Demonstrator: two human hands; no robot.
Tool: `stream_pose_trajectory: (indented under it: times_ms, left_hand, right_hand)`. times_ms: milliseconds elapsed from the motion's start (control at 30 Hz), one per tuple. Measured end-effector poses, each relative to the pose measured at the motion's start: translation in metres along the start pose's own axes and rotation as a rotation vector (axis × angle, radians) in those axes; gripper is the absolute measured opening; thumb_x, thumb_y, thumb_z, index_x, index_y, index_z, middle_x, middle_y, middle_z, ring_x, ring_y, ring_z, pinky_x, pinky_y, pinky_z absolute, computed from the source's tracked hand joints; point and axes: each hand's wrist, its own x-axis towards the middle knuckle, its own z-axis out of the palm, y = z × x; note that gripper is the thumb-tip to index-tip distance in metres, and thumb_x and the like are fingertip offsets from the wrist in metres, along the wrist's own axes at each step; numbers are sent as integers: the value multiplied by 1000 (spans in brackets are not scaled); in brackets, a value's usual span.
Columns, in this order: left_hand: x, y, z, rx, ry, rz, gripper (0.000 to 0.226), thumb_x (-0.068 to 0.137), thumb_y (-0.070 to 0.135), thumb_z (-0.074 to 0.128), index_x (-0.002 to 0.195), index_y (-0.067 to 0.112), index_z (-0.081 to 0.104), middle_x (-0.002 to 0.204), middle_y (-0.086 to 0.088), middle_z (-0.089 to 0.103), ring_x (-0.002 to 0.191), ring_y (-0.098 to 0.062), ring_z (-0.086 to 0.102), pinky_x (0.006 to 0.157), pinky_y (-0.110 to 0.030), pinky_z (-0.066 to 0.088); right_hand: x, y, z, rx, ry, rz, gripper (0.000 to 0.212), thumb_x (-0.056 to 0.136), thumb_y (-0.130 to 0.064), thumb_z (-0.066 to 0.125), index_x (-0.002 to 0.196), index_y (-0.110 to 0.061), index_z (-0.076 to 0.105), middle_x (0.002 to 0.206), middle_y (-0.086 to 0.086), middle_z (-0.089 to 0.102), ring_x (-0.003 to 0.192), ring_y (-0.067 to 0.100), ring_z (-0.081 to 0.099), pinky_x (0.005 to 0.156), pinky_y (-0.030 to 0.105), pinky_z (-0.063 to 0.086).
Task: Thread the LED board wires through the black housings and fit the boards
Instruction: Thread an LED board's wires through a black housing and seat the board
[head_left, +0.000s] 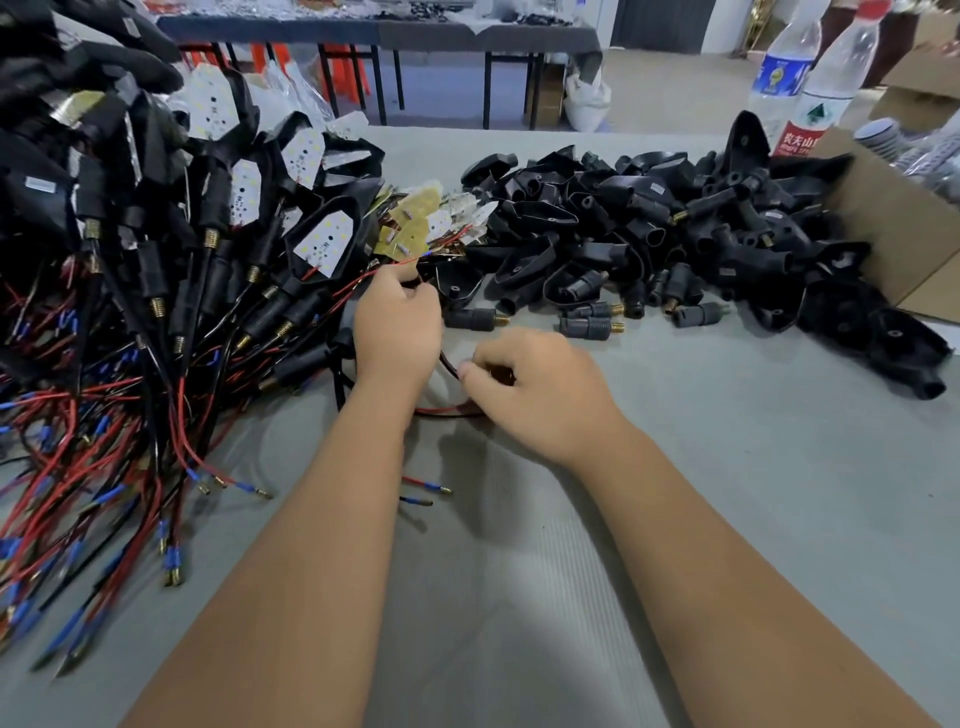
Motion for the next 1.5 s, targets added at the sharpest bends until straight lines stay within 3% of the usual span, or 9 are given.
stream_pose_trajectory:
  times_ms: [133, 267, 433, 633, 767, 967, 1067, 1233, 1500]
  left_hand:
    - [-6, 1, -1, 253, 23, 77, 13, 89, 19, 45, 87, 26, 56, 73, 9, 60, 78, -20, 59, 60, -29, 37]
    - [-12, 6, 0, 441, -5, 133, 20, 89, 18, 45, 72, 20, 55, 68, 7, 54, 74, -22, 48, 64, -28, 30]
    - [-13, 5, 2, 436, -53, 161, 15, 88, 18, 48, 78, 10, 56, 91, -14, 65, 85, -34, 54, 66, -37, 36]
    - [-13, 4, 1, 376, -84, 157, 16, 88, 17, 51, 96, 9, 62, 98, -10, 64, 87, -34, 53, 66, -31, 31]
    - [-14, 7, -1, 316, -48, 120, 14, 84, 9, 50, 73, 18, 51, 73, 1, 54, 75, -28, 47, 50, -32, 25]
    - [-18, 10, 0, 196, -33, 111, 19, 91, 15, 48, 101, 11, 64, 100, -6, 69, 93, -29, 58, 70, -33, 43]
    - [-18, 10, 0, 200, -42, 105, 14, 89, 14, 47, 92, 15, 60, 83, 4, 62, 84, -24, 54, 58, -26, 37]
    - [-20, 9, 0, 207, -74, 123, 13, 84, 9, 49, 81, 16, 59, 77, 2, 63, 76, -23, 52, 54, -29, 33]
    - [-30, 15, 2, 573, -106, 351, 25, 91, 16, 43, 99, 10, 66, 94, -11, 69, 93, -33, 58, 71, -36, 43]
  right_hand:
    - [16, 2, -4, 71, 142, 156, 24, 90, -28, 52, 74, -14, 64, 81, 3, 59, 85, 24, 56, 74, 39, 45]
    - [50, -2, -11, 41, 198, 244, 20, 86, -25, 50, 86, -19, 68, 92, 4, 66, 94, 28, 58, 84, 43, 47]
    - [103, -8, -5, 92, 6, 223, 30, 92, -25, 43, 115, -25, 62, 114, 2, 65, 107, 27, 57, 94, 43, 46]
    - [136, -11, 22, 157, -251, 252, 44, 96, -40, 43, 140, -38, 46, 145, 5, 44, 134, 32, 35, 110, 46, 30]
    - [135, -12, 30, 156, -147, 247, 38, 96, -36, 48, 134, -37, 53, 140, 1, 49, 132, 30, 34, 105, 44, 28]
    - [132, -19, 28, 581, 80, 258, 33, 87, -15, 68, 117, -19, 53, 83, -8, 55, 87, 13, 57, 81, 28, 46]
    - [134, -25, 25, 489, -12, 240, 7, 90, -18, 65, 94, -16, 60, 73, -7, 51, 76, 13, 52, 73, 29, 42]
    - [126, -24, 25, 490, 67, 199, 24, 91, -7, 58, 76, -23, 51, 77, -8, 53, 80, 15, 51, 72, 26, 39]
    - [114, -12, 5, 1290, 499, 484, 14, 103, -4, 28, 106, -10, 41, 97, 17, 60, 54, 13, 63, 49, 20, 48]
